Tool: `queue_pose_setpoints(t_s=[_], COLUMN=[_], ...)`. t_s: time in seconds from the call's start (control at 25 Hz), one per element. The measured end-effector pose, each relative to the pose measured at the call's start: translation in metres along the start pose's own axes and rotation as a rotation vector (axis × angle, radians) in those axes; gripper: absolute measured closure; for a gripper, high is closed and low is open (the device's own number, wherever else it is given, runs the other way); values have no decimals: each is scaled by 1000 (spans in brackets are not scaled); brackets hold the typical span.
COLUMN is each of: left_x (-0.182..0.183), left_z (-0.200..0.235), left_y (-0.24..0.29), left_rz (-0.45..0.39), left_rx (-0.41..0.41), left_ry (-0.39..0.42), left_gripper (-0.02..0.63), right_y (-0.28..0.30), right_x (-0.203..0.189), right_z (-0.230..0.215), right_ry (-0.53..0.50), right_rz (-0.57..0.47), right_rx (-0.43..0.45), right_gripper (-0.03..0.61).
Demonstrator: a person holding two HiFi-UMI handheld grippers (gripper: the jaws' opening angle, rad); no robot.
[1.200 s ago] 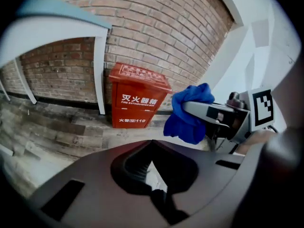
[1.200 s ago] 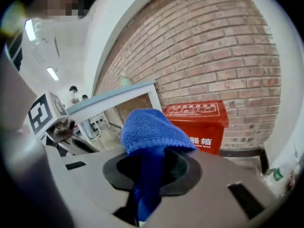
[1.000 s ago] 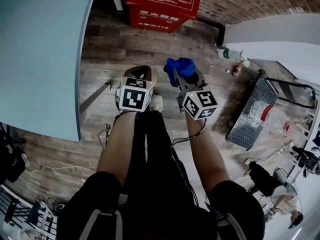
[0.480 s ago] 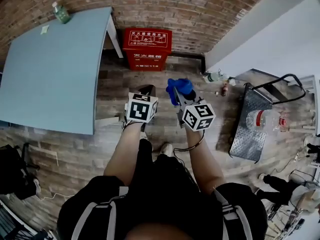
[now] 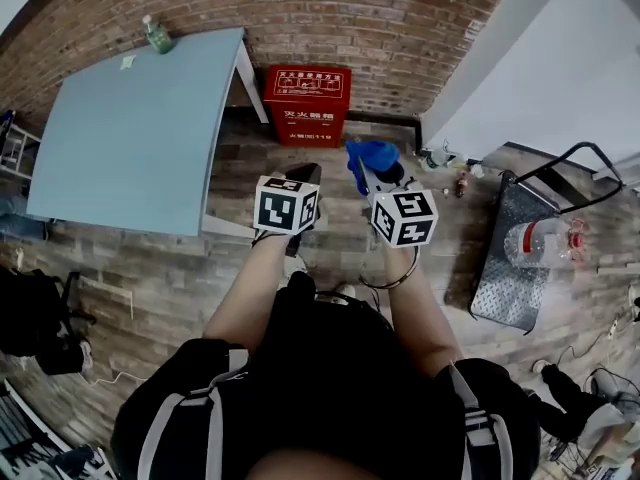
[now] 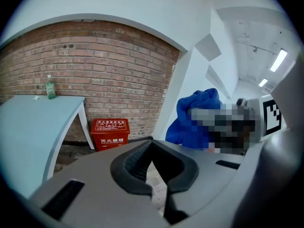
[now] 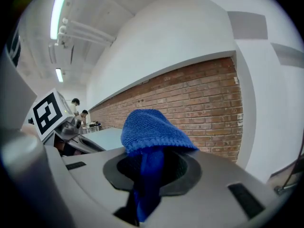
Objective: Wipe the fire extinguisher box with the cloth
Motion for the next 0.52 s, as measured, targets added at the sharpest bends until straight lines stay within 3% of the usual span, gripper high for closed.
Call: queue_pose_setpoints(t_s=[0.16, 0.52], left_x=[8, 10], left_z=[-13, -51], left_y=[-2, -7], left_rz=[-15, -9], left_rx=[19, 4], left_ry=[25, 79], left_gripper=[609, 609], right_y=[-20, -48], right_x=[16, 12], right_z=[-5, -8], right_ry=[-48, 31], right_rz=[-34, -30], right_rx=[-4, 21], right_gripper=[482, 482])
Point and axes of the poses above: the fingertips, and each gripper's own axes: y forward along the fingers, z to its left, x out of its top, the point moved 1 cm from there along -y, backward along the fingers, and after that the axes turned 12 degrees about -x, right-handed, at the moved point
